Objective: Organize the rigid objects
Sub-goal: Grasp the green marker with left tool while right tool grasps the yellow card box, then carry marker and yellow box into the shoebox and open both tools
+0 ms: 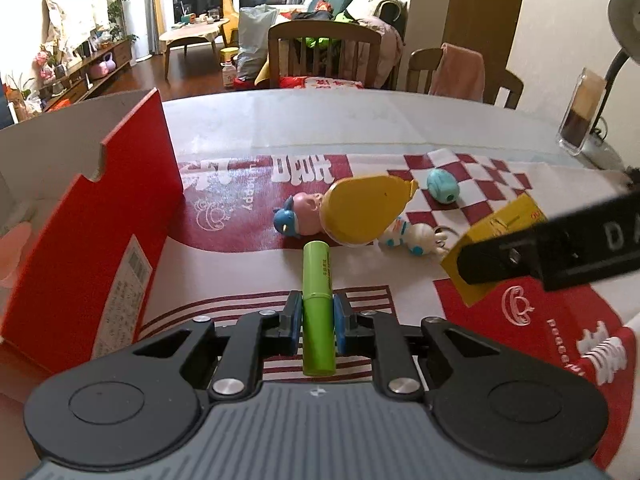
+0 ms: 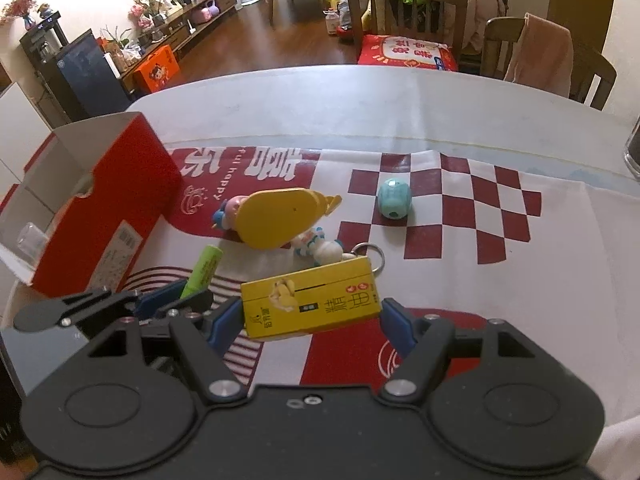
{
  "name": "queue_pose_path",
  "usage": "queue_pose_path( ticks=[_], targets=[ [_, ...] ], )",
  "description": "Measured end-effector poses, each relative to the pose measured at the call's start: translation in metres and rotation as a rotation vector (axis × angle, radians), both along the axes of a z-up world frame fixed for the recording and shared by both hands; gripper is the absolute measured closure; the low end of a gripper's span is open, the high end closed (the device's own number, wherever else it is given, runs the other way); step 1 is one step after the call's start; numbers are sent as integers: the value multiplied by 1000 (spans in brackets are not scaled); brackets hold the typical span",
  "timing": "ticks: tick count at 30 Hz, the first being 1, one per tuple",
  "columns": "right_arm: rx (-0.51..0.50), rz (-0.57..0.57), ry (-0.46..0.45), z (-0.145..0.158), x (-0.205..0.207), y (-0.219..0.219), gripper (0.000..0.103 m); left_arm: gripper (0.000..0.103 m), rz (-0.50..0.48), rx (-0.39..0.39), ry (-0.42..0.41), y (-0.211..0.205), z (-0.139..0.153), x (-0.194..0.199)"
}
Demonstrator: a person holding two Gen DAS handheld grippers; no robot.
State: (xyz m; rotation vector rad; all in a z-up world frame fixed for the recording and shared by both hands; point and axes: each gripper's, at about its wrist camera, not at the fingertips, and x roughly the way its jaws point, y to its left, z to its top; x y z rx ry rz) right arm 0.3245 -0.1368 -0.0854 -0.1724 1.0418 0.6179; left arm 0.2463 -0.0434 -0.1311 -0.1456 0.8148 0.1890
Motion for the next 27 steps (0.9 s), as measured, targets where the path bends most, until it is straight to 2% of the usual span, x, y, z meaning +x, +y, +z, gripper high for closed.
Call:
queue_pose_path(
  ticks=[6,13,27],
  targets=[
    [15,13,-25,21,-17,-1,30,87,-10,-37,-33,10,24,-11],
    [35,30,-56,49,-39,11,30,87,-61,-35,-83,15,56,-27],
    [79,80,-96,76,-78,76,30,87,-73,-57,-140,77,109,-62]
  ],
)
